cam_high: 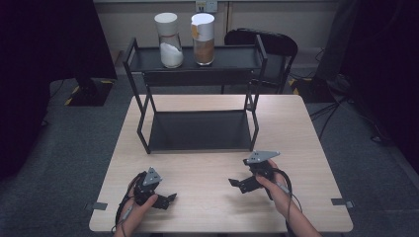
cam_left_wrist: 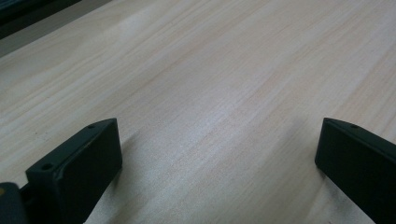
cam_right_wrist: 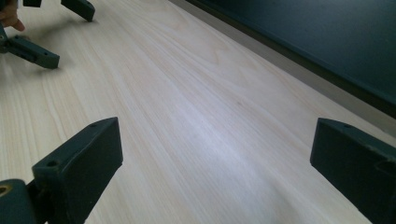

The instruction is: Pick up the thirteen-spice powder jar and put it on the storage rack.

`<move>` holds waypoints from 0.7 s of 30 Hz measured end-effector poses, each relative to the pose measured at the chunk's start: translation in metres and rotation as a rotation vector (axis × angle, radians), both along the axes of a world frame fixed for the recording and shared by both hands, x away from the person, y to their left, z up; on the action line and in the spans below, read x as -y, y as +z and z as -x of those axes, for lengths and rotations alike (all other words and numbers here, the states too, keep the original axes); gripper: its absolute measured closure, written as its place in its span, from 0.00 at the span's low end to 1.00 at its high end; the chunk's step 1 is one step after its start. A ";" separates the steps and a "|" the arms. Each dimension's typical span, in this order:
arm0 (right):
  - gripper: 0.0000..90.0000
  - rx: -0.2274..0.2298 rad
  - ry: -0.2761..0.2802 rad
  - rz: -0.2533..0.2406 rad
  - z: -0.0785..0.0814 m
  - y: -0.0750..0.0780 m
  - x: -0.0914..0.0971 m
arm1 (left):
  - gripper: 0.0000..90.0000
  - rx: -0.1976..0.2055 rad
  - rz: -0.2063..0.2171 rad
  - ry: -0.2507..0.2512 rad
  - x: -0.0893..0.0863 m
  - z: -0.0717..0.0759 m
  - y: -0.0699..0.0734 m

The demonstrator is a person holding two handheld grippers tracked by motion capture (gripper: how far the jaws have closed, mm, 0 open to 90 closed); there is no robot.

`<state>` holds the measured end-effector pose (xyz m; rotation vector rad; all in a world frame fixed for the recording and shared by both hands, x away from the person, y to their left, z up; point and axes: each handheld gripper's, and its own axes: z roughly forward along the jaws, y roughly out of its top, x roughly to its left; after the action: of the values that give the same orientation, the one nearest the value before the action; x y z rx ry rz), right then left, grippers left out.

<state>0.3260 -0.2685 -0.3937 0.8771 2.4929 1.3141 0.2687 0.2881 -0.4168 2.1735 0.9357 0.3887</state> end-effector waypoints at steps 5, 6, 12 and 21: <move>0.01 -0.007 -0.014 -0.007 0.007 -0.006 0.014 | 0.00 0.000 0.000 0.000 0.000 0.000 0.000; 0.01 -0.010 -0.020 -0.008 0.008 -0.007 0.017 | 0.00 0.000 0.000 0.000 0.000 0.000 0.000; 0.01 -0.002 -0.043 0.007 0.015 -0.013 0.030 | 0.00 0.000 0.000 0.000 0.000 0.000 0.000; 0.01 -0.003 -0.076 0.025 0.026 -0.019 0.052 | 0.00 0.000 0.000 0.000 0.000 0.000 0.000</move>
<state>0.3002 -0.3209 -0.4125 0.9580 2.4469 1.2565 0.2687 0.2881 -0.4168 2.1736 0.9358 0.3887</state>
